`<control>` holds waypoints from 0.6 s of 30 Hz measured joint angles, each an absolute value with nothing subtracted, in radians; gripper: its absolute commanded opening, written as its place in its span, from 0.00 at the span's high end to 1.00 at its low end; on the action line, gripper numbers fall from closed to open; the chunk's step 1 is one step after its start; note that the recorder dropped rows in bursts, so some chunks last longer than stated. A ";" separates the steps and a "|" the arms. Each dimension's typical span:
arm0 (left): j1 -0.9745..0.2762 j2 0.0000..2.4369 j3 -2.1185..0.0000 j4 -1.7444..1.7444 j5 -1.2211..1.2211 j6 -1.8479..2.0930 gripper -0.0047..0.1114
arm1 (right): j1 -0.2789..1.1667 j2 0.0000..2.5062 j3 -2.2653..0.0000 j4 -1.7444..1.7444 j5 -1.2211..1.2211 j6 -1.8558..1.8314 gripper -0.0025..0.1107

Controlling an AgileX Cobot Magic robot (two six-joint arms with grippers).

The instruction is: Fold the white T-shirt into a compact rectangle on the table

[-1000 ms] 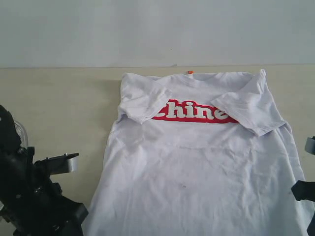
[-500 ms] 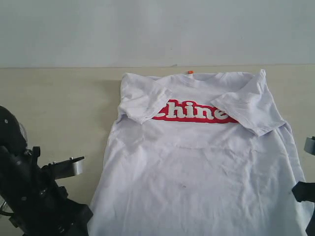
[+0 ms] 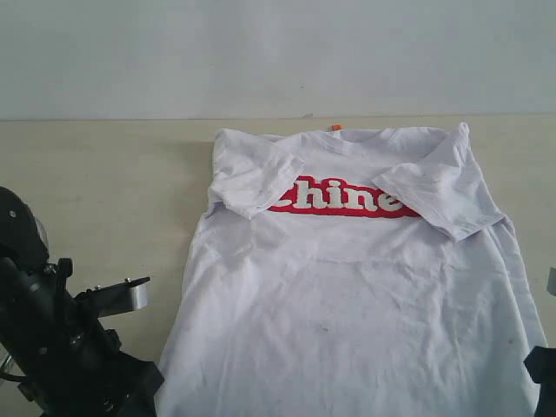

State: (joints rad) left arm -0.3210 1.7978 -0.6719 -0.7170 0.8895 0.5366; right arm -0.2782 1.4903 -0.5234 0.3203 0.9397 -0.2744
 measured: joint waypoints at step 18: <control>-0.321 1.808 -0.672 -0.776 0.874 0.602 0.54 | -0.278 1.502 -0.515 0.384 0.925 -0.314 0.42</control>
State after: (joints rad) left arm -0.3210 1.8078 -0.6719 -0.7764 0.8736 0.6021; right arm -0.2782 1.5015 -0.5152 0.3843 0.9246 -0.3135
